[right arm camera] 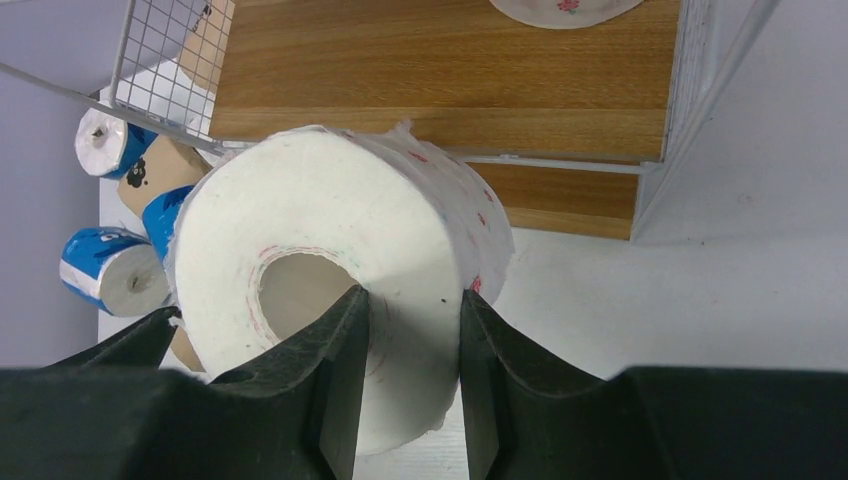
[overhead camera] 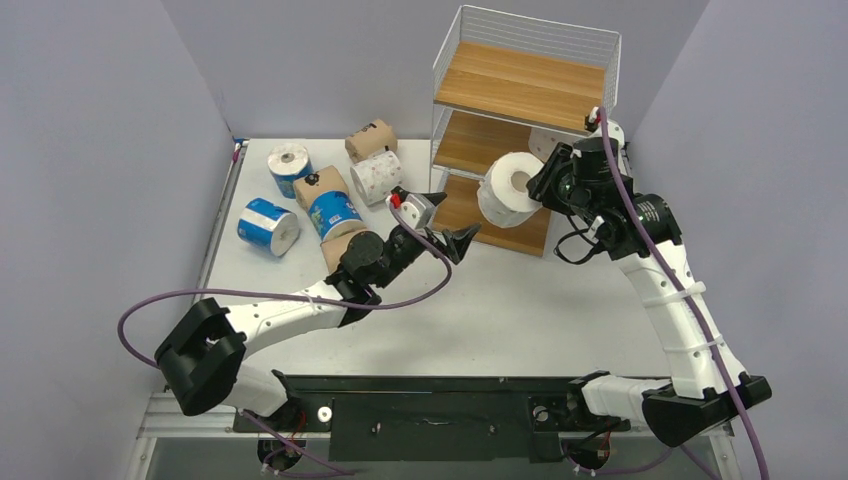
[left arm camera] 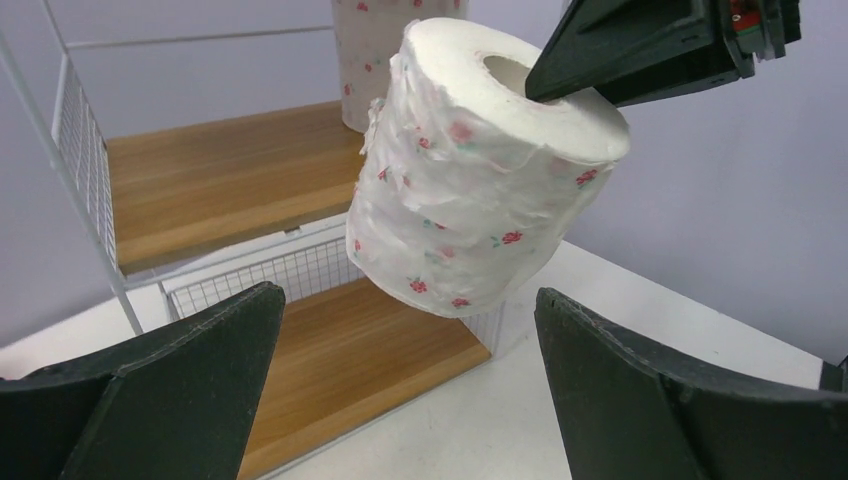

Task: Place and organize the paper towels onto the shelf
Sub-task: Place the paper towel on the shelf.

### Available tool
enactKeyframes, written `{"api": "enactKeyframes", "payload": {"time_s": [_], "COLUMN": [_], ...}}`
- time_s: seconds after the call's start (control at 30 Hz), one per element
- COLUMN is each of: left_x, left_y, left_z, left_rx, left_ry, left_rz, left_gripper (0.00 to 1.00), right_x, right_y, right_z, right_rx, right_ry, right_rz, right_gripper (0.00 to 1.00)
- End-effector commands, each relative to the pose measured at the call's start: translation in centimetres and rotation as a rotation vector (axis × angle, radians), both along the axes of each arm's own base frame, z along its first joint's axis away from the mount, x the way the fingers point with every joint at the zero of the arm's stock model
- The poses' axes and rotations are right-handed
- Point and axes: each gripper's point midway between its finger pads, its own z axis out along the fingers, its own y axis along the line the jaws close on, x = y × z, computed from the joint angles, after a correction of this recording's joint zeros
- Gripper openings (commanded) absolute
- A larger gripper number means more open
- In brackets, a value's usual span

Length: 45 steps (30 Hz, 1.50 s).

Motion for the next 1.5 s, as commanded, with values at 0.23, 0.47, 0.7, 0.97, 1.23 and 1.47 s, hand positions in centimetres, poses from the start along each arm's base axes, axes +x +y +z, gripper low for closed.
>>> {"api": "enactKeyframes", "payload": {"time_s": [0.23, 0.47, 0.7, 0.97, 1.23, 1.47], "left_x": [0.1, 1.4, 3.6, 6.1, 7.7, 9.4], "left_y": [-2.6, -4.5, -5.2, -5.9, -6.5, -6.3], "left_z": [4.8, 4.3, 4.3, 3.8, 3.1, 3.1], "left_rx": [-0.03, -0.03, -0.033, -0.038, -0.056, -0.067], "left_ry": [-0.255, -0.249, -0.249, -0.228, -0.195, -0.171], "left_rz": [-0.076, -0.085, -0.018, 0.052, 0.063, 0.099], "left_gripper": [0.96, 0.96, 0.96, 0.96, 0.96, 0.97], "right_x": [1.7, 2.6, 3.4, 4.1, 4.6, 5.0], "right_y": [-0.2, 0.4, 0.7, 1.0, 1.0, 1.2], "right_z": [5.8, 6.0, 6.0, 5.8, 6.2, 6.2], "right_rx": [0.118, 0.146, 0.16, 0.165, 0.175, 0.182], "right_ry": [-0.161, -0.161, -0.166, -0.163, -0.177, -0.175], "right_rz": [-0.054, -0.053, -0.055, -0.055, -0.059, -0.055], "right_gripper": [0.24, 0.24, 0.23, 0.24, 0.25, 0.36]}}
